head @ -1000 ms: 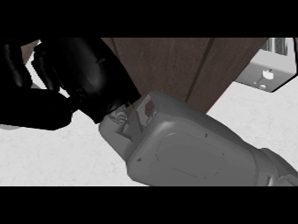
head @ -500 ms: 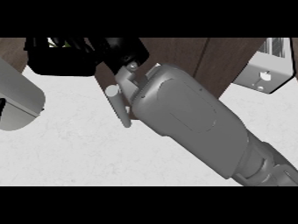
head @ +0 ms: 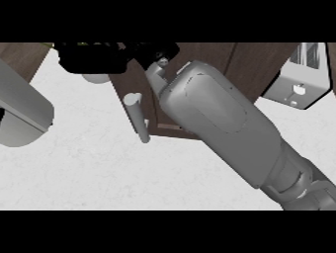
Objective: Pick up the wine, place it into the cabinet and close the cabinet
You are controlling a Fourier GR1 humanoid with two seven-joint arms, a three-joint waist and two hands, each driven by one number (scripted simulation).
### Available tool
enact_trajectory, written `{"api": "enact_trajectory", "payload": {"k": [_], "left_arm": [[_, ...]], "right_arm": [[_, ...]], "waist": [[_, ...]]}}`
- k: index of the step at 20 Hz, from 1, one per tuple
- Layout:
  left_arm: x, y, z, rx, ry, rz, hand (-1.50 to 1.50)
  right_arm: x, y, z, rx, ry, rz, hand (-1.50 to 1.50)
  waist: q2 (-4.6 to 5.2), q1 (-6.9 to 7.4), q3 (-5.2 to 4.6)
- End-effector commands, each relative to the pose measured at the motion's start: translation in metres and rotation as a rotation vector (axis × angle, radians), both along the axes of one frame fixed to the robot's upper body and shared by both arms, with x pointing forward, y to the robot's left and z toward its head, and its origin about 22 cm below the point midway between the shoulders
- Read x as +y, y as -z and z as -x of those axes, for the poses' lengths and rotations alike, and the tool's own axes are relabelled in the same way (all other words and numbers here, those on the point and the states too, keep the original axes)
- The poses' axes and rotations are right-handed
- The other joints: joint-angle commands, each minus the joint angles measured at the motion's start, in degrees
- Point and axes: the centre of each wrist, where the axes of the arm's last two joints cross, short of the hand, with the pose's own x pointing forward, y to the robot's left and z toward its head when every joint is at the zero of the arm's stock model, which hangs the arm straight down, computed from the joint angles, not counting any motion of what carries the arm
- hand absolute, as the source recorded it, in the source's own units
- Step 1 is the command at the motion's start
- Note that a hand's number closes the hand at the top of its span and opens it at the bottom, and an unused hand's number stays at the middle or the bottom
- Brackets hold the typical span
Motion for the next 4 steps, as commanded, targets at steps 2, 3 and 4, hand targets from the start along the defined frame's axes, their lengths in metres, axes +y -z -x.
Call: {"api": "enact_trajectory", "payload": {"k": [2,3,4], "left_arm": [[-0.008,-0.006,0.003,-0.005,0.022,0.016,-1.5],[-0.009,0.0,-0.003,-0.008,-0.002,0.011,-1.5],[-0.009,0.002,-0.004,0.002,-0.005,0.019,-1.5]], "right_arm": [[-0.049,0.02,-0.046,0.073,0.203,0.041,1.5],[-0.055,0.016,-0.046,0.059,0.175,0.062,1.5],[-0.036,0.017,-0.041,0.078,0.169,0.061,1.5]], "waist": [[3.02,-0.15,0.63],[3.09,-1.37,0.62],[3.05,-0.93,0.57]]}}
